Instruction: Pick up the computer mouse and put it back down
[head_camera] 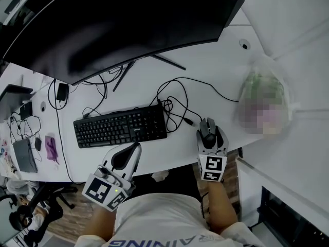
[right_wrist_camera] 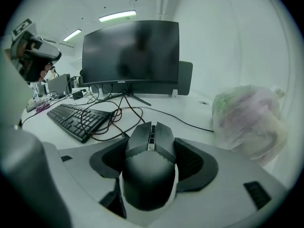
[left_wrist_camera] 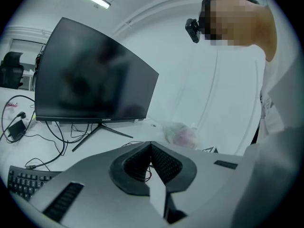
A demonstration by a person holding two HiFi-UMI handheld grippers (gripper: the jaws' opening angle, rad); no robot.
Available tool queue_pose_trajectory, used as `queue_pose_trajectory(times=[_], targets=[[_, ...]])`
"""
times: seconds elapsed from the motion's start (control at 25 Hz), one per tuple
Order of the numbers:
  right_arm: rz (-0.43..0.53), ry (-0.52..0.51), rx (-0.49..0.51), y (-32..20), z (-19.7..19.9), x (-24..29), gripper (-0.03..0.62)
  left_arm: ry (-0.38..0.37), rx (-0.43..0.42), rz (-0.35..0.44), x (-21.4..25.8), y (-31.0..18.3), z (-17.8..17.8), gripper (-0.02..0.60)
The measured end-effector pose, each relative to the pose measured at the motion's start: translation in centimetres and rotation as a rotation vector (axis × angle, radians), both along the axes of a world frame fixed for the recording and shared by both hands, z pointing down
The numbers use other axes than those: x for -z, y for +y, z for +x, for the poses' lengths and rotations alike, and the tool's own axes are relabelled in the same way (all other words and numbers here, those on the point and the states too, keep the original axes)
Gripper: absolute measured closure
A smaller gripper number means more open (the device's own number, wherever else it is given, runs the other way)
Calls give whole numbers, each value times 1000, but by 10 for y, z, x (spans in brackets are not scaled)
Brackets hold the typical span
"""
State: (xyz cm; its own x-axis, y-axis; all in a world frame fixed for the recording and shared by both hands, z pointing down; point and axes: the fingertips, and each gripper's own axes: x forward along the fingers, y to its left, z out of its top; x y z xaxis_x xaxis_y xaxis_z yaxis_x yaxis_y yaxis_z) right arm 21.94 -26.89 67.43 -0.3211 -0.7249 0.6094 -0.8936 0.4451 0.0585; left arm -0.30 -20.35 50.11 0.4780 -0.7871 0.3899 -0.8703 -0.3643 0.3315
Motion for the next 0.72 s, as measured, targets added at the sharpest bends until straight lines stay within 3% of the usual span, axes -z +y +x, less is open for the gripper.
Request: queue_pose_trajectory(times=[0.72], targets=[[280, -53, -26, 10, -42, 130, 284, 19, -15, 113, 41, 40, -47, 577]])
